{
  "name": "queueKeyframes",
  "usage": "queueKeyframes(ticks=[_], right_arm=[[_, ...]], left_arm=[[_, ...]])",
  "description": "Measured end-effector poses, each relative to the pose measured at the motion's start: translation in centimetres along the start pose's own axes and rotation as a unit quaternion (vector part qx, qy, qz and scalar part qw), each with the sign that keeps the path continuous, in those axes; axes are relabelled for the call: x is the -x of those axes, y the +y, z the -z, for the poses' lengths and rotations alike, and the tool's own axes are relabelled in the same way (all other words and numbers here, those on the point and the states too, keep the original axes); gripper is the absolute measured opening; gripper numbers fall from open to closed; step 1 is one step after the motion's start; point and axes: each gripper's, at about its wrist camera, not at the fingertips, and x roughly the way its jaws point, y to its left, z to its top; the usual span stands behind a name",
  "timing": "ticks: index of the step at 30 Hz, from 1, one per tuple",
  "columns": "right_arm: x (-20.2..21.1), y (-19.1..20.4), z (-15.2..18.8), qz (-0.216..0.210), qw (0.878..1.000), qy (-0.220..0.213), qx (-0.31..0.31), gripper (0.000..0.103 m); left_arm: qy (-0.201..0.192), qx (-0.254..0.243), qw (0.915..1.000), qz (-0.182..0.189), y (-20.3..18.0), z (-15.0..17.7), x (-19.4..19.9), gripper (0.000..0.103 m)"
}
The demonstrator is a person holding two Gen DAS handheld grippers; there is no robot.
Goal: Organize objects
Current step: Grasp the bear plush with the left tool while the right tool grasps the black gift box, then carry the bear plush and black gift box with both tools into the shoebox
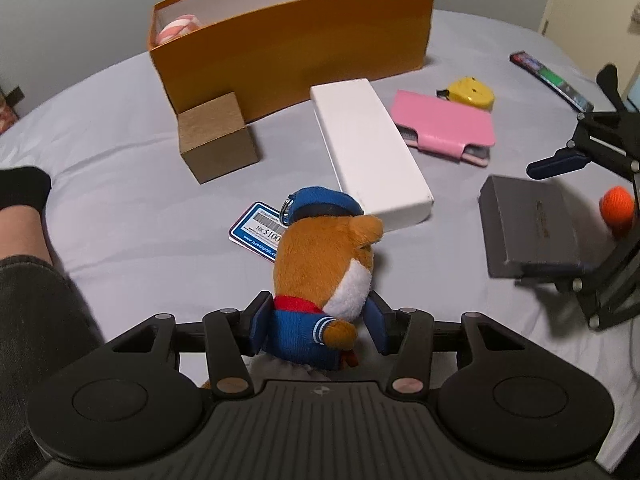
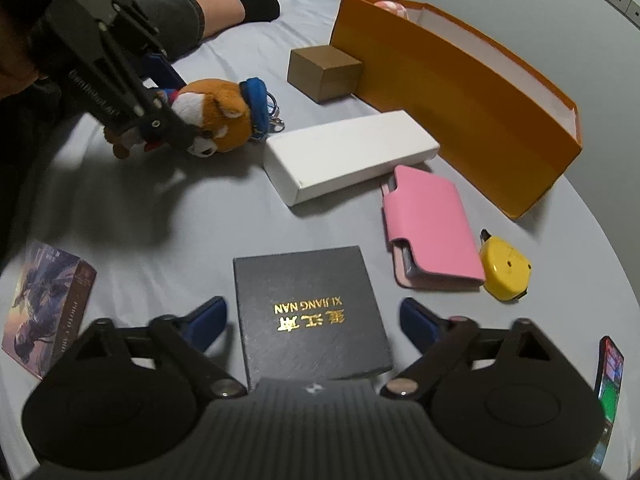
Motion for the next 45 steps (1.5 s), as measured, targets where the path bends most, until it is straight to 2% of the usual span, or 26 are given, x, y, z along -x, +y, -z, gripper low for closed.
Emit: queueKeyframes(ticks=[3,6,12,16,27,34,45], right_arm=[[0.1,0.0,0.1,0.000,1.000,0.000,-0.004,0.082],[0.4,-0.1,0.4,-0.001,1.000,0.003,-0.011,0.081],[0.6,-1.1,0.4,-0.008,0.997,0.005,-0.071,0.081],[0.8,-1.7,0.4,-0.010,0.995,0.002,-0.101,0.081],[1.8,-2.5,0.4,-0.004,0.991,-0.012,-0.136,0.081],[3.2,-4.2,-0.8,0.007,0.986,-0.030,-0.161,0.081],[5.1,-7.7,-4.0,0.035,0.983,-0.062,-0.168,0.081]], left_arm=[[0.003,-0.013,0.9999,-0.004,-0.5,0.2,-0.4,0.060],[0.003,-0.042,0.9987,-0.027,-1.5,0.4,-0.8,0.062],[0.001,-0.077,0.9957,-0.052,-2.5,1.1,-1.2,0.062],[-0.011,-0.067,0.9968,-0.043,-2.2,1.2,-0.9,0.052],[-0.039,-0.028,0.9988,-0.007,-1.3,0.7,1.0,0.050],[-0.075,-0.010,0.9970,0.016,-0.2,-1.9,3.1,0.050],[-0.122,-0.028,0.9920,0.016,0.8,-7.2,4.5,0.050]])
